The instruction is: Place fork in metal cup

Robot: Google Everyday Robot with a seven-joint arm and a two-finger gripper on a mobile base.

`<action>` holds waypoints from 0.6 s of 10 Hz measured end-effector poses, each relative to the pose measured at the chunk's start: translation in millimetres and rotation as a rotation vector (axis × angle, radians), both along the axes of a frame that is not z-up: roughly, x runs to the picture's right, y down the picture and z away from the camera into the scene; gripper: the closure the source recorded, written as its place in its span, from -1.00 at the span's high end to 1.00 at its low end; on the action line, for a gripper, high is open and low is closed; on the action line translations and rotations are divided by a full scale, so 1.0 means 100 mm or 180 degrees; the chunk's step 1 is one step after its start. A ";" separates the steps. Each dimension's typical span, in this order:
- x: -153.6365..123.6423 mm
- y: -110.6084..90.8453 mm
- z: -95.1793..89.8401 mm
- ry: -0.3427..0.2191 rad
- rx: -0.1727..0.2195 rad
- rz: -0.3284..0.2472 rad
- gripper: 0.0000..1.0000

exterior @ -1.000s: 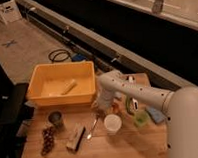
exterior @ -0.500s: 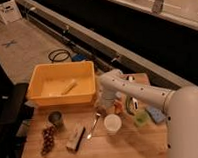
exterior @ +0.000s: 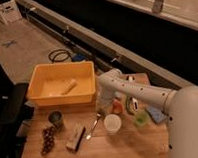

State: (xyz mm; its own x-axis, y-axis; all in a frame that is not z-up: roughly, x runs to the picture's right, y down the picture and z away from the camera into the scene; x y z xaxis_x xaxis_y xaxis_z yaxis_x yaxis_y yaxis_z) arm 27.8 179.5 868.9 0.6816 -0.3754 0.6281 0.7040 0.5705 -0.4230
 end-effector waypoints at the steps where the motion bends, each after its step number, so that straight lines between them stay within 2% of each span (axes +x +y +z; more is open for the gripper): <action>1: 0.00 -0.01 0.00 0.0000 0.0004 -0.0007 -0.99; 6: -0.10 0.01 0.00 -0.0087 0.0084 -0.0002 -1.00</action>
